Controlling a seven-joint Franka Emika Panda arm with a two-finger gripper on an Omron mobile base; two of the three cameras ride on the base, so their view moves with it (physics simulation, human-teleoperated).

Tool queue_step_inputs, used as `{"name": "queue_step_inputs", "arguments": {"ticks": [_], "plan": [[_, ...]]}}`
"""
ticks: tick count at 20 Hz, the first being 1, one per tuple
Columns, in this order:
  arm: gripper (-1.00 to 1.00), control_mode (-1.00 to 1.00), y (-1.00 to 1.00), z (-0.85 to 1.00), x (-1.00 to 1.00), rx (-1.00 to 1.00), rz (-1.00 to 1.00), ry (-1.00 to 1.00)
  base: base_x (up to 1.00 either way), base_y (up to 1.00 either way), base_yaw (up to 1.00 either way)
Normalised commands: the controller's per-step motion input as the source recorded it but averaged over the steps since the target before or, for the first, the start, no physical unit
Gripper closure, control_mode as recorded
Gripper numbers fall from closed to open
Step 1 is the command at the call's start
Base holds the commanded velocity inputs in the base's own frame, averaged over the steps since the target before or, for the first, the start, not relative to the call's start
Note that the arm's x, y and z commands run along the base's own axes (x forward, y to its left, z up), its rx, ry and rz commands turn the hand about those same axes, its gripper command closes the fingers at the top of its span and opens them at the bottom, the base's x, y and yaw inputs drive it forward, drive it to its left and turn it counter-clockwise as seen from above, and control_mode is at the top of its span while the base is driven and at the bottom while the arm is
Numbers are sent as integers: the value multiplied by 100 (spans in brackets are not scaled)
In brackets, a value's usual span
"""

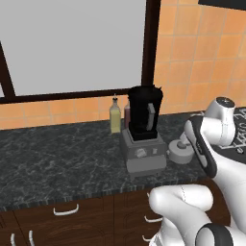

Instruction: Close the lid blender by securely placing the lid on top.

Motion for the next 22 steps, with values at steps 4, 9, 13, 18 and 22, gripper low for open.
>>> {"name": "queue_step_inputs", "arguments": {"ticks": [4, 9, 13, 18, 22], "plan": [[-100, -100, 0, -18, 18, 0, 0, 0, 0, 0, 0], [-100, -100, 0, -25, 22, 0, 0, 0, 0, 0, 0], [-100, -100, 0, -25, 21, 0, 1, 0, 0, 0, 0], [-100, -100, 0, -19, 23, 0, 2, 0, 0, 0, 0], [-100, -100, 0, -15, 19, 0, 2, 0, 0, 0, 0]]}}
